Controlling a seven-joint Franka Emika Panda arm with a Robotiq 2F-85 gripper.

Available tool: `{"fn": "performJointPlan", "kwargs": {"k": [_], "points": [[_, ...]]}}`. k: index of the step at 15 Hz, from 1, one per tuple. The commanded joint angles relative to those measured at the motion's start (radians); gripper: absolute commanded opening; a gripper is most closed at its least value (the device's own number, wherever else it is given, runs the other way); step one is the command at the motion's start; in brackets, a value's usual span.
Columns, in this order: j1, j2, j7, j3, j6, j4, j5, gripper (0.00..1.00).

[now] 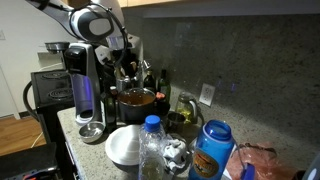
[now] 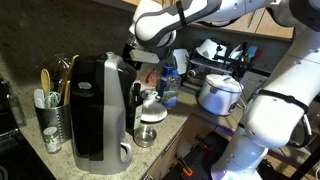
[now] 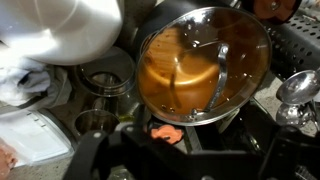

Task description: Remove the glass lid from the pot on the left and place it on top of the white plate

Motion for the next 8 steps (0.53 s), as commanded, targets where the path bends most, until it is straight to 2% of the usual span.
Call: {"fn": "performJointPlan", "kwargs": {"k": [1,4,8], "points": [[0.020,0.088,0.031,-0.002,0.084,0.047,0.011,1.00],[0.040,0.146,0.029,-0.001,0.128,0.074,0.008,1.00],[0.067,0.205,0.038,-0.009,0.121,0.121,-0.017,1.00]]}}
